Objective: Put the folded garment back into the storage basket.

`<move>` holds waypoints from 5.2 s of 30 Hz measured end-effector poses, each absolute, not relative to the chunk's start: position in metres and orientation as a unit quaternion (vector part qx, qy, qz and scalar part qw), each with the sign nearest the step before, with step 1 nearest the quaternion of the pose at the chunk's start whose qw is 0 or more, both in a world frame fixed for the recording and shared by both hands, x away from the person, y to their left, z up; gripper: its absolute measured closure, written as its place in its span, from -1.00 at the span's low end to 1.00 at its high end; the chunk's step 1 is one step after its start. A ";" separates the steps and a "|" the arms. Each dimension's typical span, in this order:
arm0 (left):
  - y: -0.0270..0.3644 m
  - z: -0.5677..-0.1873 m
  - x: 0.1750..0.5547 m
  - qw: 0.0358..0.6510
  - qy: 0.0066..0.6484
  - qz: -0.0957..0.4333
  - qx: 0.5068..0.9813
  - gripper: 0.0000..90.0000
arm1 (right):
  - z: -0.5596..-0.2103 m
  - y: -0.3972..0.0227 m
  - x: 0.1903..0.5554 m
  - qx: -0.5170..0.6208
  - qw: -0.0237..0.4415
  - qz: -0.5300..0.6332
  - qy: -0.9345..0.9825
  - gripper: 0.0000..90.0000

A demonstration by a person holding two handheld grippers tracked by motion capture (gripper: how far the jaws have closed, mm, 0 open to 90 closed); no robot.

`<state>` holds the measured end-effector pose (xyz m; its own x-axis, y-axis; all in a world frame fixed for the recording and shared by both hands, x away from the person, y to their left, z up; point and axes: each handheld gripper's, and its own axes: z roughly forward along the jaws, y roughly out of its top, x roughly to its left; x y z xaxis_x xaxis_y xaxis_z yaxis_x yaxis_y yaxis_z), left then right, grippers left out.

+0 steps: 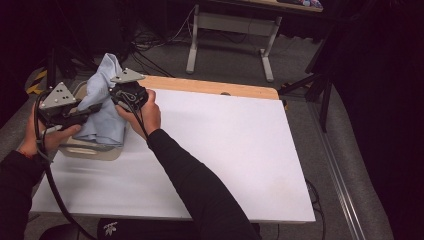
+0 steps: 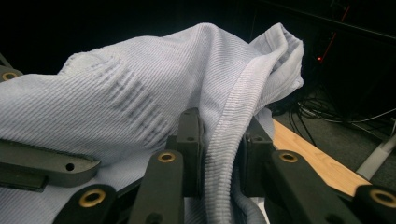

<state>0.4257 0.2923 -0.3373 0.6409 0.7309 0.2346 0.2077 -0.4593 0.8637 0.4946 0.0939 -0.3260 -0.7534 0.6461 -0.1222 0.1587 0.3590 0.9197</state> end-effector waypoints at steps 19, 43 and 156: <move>0.304 -0.362 0.442 0.389 0.320 0.294 0.812 0.54 | -0.355 0.118 0.512 0.264 0.230 0.477 0.806 0.63; 0.302 -0.386 0.459 0.282 0.357 0.282 0.844 -0.25 | -0.390 0.124 0.521 0.283 0.204 0.440 0.828 0.54; 0.279 -0.417 0.566 0.207 0.405 0.177 0.873 0.87 | -0.404 -0.227 0.334 0.267 0.289 0.446 0.804 -0.18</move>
<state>0.5663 0.2793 -0.4168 0.6091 0.7802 0.1425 0.6336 -0.5868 0.5043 0.3337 -0.2273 -0.4036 -0.6899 0.6875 -0.2268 0.1705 0.4588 0.8720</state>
